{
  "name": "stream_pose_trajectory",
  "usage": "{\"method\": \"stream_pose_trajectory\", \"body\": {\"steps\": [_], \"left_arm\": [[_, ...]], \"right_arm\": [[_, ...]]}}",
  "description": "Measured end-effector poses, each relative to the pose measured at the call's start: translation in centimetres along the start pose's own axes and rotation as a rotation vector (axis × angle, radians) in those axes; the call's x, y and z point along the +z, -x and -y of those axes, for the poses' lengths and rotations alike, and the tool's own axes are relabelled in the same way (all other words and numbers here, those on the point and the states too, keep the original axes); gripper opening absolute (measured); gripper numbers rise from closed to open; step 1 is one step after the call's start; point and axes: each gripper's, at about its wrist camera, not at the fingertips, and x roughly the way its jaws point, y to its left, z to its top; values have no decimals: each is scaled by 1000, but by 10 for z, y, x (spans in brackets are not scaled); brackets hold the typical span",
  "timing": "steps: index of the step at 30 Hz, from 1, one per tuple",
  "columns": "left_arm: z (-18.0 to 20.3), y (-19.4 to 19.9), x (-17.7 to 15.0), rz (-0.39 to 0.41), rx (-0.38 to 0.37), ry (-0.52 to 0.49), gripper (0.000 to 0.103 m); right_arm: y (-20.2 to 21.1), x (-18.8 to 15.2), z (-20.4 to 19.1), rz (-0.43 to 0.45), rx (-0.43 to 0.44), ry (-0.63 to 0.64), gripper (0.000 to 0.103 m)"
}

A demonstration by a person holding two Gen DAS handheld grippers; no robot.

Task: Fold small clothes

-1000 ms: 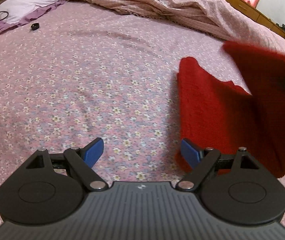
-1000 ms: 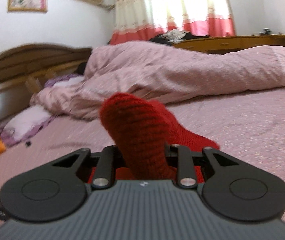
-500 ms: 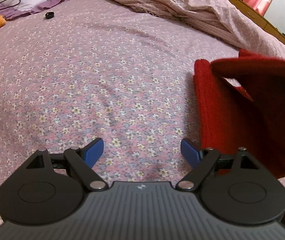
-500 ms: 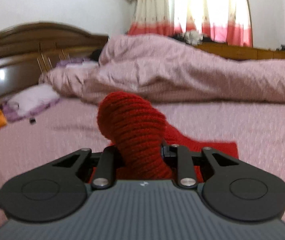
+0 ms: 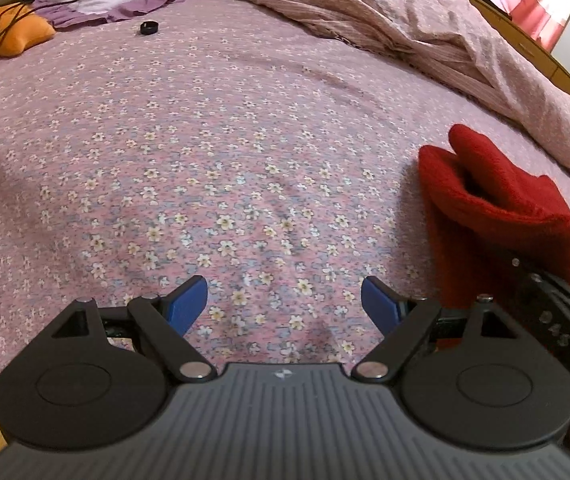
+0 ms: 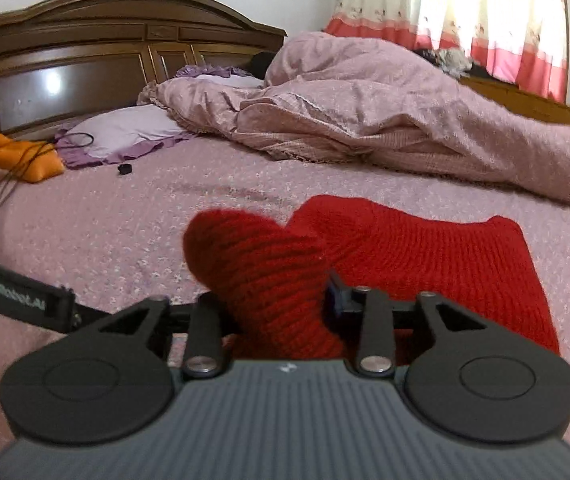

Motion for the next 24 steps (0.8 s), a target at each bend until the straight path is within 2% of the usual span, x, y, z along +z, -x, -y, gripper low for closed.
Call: {"method": "stream_pose_trajectory", "body": {"steps": [1,6,10,16,20,24], "left_arm": [[-1,1,0,0,1,2,87],[-2,4,-2,2,1,1,87],[2,10,-3,6,9,-18,87],[11,23,-5,31,20,-43,87],[18,33,-2,42,-6,-42,87],[33,44,1,63,-34,-66,87]], "right_arm": [[2,2,1,-5,8,-21,49],[19,6,3,-23,48,-82,53],[37,7,9,-23,119,-132,60],[62,12,30,-18,215,-267,60],[79,15,47,4,207,-336,61],[95,13,66,35,161,-379,61]]}}
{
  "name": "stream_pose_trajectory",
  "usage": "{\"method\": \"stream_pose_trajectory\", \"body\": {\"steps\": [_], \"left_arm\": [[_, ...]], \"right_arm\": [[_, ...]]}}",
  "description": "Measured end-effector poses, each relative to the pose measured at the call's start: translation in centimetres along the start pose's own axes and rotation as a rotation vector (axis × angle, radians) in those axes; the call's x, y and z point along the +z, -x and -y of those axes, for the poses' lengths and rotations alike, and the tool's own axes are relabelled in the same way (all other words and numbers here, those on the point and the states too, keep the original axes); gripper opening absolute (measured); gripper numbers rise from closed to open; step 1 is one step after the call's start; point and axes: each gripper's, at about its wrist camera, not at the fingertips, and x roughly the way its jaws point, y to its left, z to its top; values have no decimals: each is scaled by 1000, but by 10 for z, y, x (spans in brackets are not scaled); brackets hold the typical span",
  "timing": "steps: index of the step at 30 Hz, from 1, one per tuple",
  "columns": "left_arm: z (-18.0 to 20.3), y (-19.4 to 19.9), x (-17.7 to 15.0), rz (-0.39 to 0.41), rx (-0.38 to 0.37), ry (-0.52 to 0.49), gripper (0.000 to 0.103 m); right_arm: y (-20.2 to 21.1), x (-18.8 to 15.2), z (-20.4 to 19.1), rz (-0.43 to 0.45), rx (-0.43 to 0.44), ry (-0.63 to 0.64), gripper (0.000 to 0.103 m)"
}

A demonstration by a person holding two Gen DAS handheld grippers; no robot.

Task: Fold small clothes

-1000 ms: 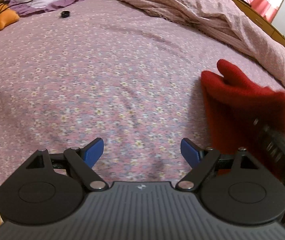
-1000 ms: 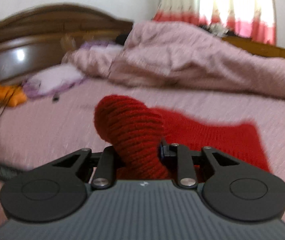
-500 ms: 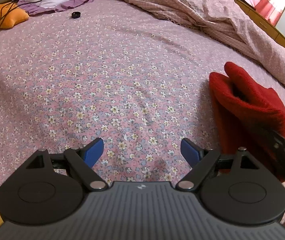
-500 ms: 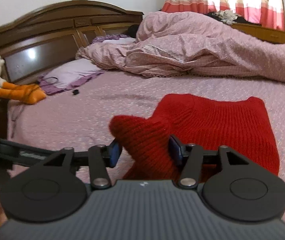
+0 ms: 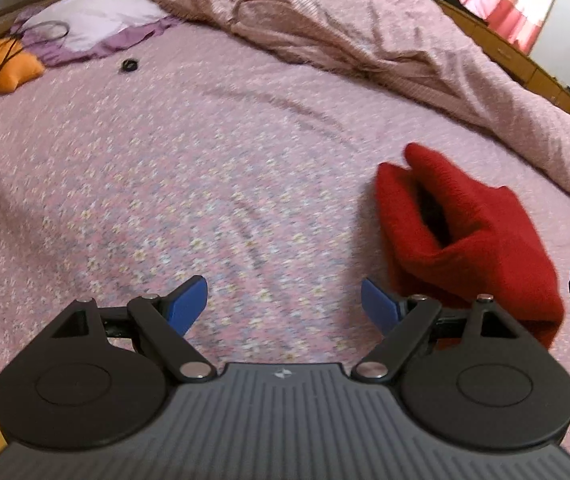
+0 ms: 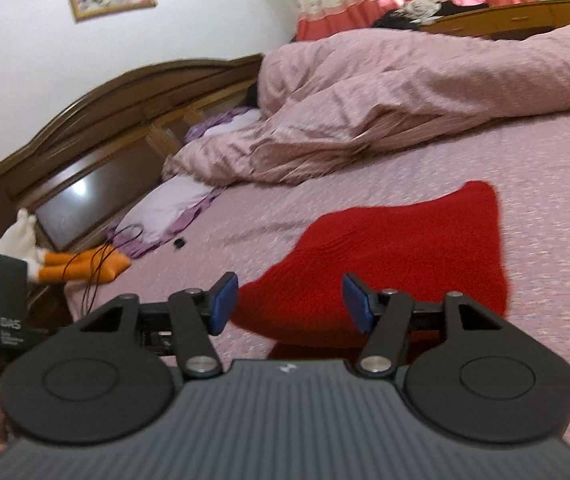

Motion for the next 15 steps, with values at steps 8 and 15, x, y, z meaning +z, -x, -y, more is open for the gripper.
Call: {"method": "stream_pose_trajectory", "body": {"steps": [8,15], "left_arm": [[36,15,16,44,-75,-70,87],[70,10,32,52,-138,-138,87]], "right_arm": [[15,-5,41,47,-140,-87,67],[17,-15,68,41,-207,-174,67]]}}
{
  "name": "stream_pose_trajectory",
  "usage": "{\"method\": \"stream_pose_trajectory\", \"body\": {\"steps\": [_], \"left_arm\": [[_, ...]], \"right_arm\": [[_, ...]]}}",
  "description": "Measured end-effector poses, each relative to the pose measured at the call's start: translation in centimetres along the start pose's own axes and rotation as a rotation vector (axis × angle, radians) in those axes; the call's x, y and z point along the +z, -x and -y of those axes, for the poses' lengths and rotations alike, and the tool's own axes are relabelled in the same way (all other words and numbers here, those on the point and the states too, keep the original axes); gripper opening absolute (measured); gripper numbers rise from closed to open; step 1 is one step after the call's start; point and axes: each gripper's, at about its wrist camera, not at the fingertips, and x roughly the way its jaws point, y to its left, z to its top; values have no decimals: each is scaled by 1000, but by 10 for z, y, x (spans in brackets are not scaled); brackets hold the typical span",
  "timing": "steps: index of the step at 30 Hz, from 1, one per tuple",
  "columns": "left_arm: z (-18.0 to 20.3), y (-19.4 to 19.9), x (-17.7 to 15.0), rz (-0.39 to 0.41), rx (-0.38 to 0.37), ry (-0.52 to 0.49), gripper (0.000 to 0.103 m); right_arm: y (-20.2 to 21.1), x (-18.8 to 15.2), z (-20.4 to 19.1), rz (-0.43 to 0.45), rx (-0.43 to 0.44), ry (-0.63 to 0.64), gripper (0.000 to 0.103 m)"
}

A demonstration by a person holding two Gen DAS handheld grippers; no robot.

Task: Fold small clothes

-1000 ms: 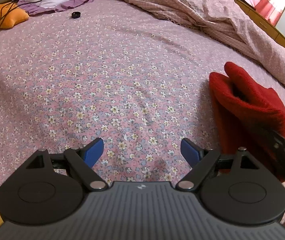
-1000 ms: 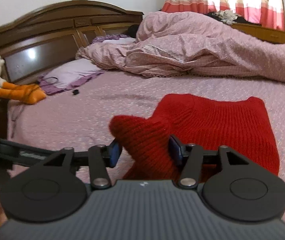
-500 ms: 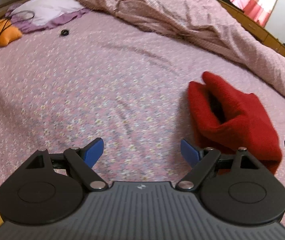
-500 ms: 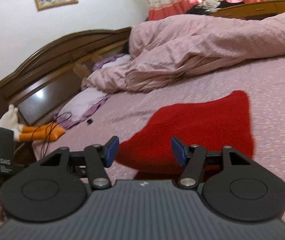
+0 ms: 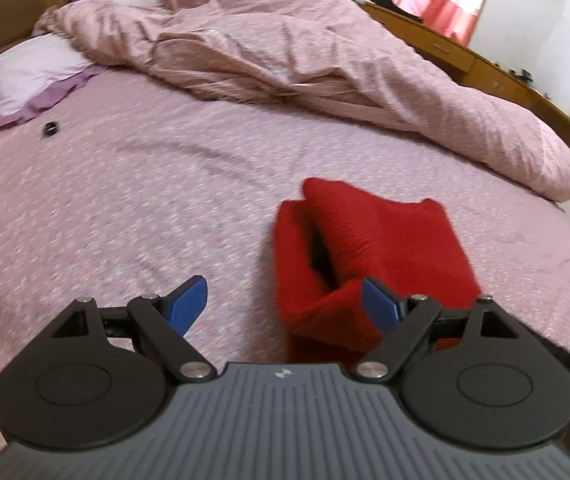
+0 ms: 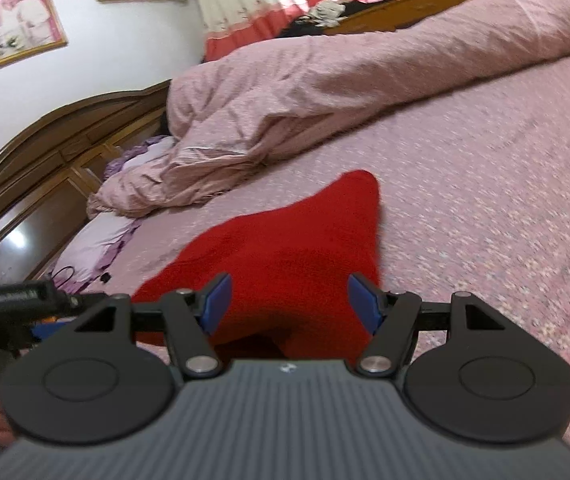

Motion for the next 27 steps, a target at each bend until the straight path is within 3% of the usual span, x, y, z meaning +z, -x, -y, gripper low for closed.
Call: {"method": "stream_pose_trajectory", "body": {"steps": [13,15,16,17,19,23,27], "left_arm": [[39,-65,10,-8,-104,-54,85],[38,-77,6,-21,-84,-57,77],[36,-82,4,-33,-85,-51,65],[33,-87,2,-46,-100,-36,45],[24,-91,0,-60,-155,15,28],[12,-70,6,24,-196,25,22],[-7,-59,8,61,-167,43,22]], "right_arm": [[-2,-6,25,-20,-45,-84,67],[-3,-7,26,-23,-52,-87,67],[-3,-8,26,-25,-55,-90,67],[-4,-8,27,-27,-56,-92,67],[-4,-8,28,-30,-59,-91,67],[-7,-8,27,-32,-65,-84,67],[-9,-6,20,-29,-55,-68,67]]}}
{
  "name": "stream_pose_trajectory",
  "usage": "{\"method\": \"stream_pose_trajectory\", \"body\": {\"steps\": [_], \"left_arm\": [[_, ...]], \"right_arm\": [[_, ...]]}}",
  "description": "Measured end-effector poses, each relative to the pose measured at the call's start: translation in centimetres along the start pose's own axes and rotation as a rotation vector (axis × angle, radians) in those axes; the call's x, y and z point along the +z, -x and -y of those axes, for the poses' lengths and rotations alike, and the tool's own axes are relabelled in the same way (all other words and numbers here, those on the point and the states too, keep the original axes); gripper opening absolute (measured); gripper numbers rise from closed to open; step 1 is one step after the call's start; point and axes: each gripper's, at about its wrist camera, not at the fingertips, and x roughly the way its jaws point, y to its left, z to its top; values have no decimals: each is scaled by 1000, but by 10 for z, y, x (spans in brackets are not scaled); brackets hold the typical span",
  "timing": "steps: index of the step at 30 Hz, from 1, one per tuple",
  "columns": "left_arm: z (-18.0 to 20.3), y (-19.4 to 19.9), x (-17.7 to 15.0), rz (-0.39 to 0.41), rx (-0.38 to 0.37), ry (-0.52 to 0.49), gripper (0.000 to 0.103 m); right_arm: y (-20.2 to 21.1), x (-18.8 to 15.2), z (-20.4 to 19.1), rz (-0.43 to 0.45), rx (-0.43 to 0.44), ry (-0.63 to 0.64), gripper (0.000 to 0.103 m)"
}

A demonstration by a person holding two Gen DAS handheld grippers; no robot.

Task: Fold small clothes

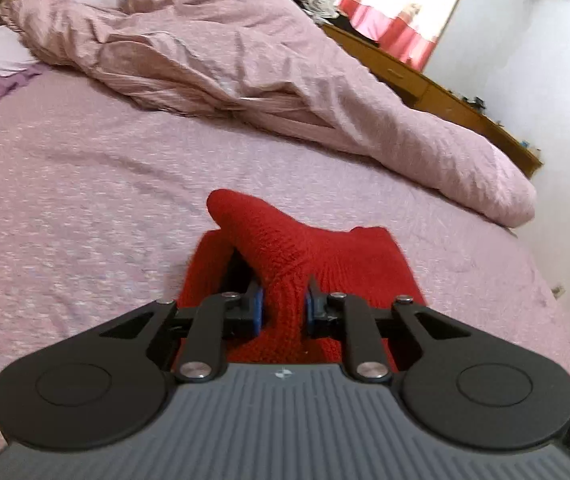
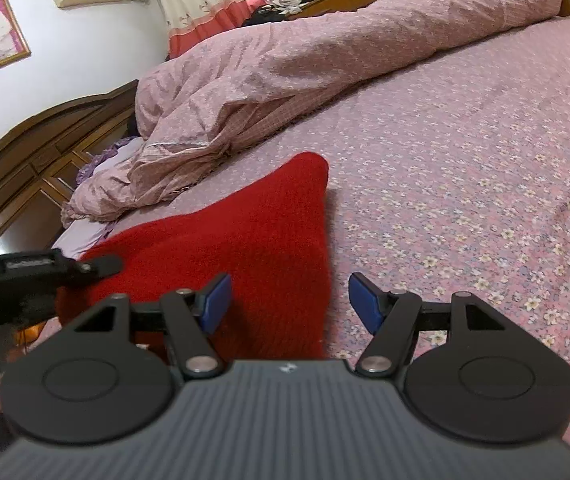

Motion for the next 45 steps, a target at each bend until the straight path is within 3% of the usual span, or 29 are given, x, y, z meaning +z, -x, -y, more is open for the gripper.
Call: {"method": "stream_pose_trajectory", "body": {"steps": [3,7,11,15,17,20,25,29,38,40,45], "left_arm": [[-21,-11,-10,-52,51,39,22],[-35,-20,-24,-90,54,52,22],[-37,-27,-31,-110,64,21,24],[-44,-26,-33,-105,53,45,33],[-46,-22,-34,-97,59,49,46],[-46,-18,-34,-91,71,51,55],[-46,-17,-34,-95,74,62,58],[-46,-19,-33,-97,75,62,59],[-49,-24,-32,-104,79,56,64],[-50,-24,-32,-105,77,54,64],[-54,-26,-34,-102,83,61,65]], "right_arm": [[-5,1,-8,2,12,23,67],[-22,1,-17,0,20,53,67],[-49,-12,-22,-109,6,135,67],[-55,-23,-9,-154,28,78,70],[-54,-20,-5,-169,51,45,71],[-48,-8,2,-170,88,-4,74],[-44,12,12,-109,118,-13,87],[-67,17,19,-180,166,-20,87],[-111,9,37,-302,328,-211,93],[-116,7,32,-309,345,-196,100],[-127,5,6,-324,337,-89,103]]}}
